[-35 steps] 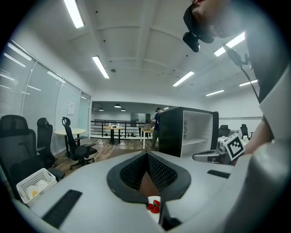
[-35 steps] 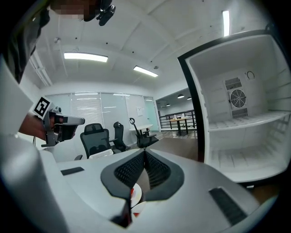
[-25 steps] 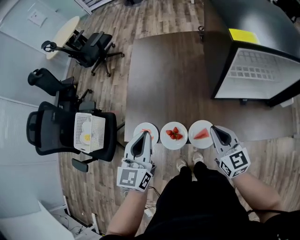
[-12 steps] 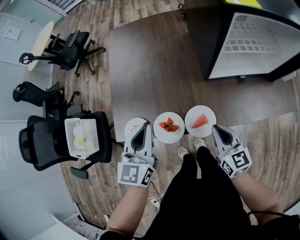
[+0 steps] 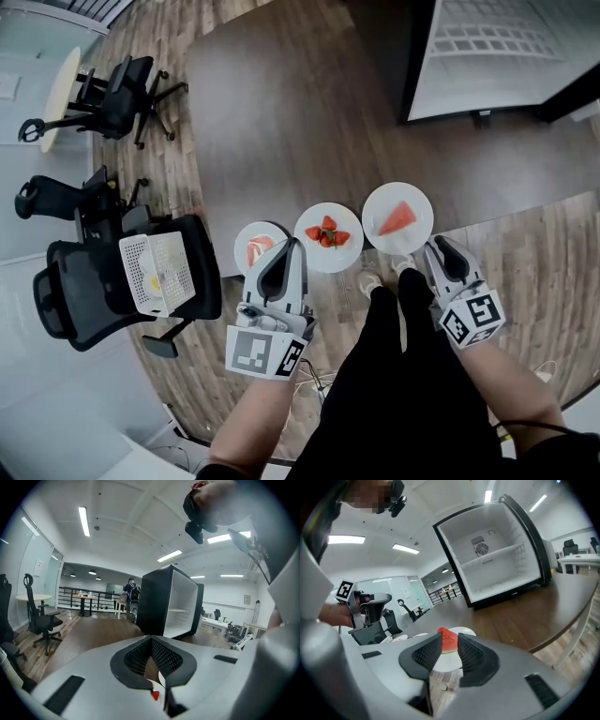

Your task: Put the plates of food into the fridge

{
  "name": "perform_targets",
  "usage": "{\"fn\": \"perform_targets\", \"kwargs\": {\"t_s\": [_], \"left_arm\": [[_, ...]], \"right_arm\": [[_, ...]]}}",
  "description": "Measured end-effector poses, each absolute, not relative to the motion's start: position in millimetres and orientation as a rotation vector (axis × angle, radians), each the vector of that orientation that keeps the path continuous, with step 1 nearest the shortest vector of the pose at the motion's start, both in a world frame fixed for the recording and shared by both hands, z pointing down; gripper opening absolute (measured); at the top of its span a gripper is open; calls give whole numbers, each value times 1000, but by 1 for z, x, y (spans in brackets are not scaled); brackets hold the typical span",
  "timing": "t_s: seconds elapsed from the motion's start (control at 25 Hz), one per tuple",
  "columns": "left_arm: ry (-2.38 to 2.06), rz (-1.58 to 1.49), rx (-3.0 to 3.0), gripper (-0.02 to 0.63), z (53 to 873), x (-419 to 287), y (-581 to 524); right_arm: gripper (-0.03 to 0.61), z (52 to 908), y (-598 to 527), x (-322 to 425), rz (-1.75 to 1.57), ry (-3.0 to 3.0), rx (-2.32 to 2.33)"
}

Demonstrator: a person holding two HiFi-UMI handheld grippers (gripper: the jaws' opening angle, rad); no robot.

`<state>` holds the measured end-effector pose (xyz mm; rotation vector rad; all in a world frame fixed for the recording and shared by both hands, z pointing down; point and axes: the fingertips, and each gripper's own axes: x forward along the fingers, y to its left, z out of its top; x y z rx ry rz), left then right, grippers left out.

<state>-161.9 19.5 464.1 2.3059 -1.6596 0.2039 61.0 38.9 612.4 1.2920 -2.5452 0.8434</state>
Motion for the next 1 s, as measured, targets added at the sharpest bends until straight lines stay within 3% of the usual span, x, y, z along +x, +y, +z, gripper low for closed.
{"fn": "perform_targets", "kwargs": {"t_s": [0.36, 0.56, 1.0], "left_arm": [[-1601, 207, 2320, 3, 473, -141, 28], [-1609, 241, 2300, 3, 479, -143, 35], [-1643, 282, 2265, 3, 486, -146, 46]], "right_arm": [[181, 676, 56, 72, 1425, -2376, 1391], [181, 692, 57, 61, 1800, -2323, 1347], [179, 703, 45, 45, 1994, -2244, 1309]]}}
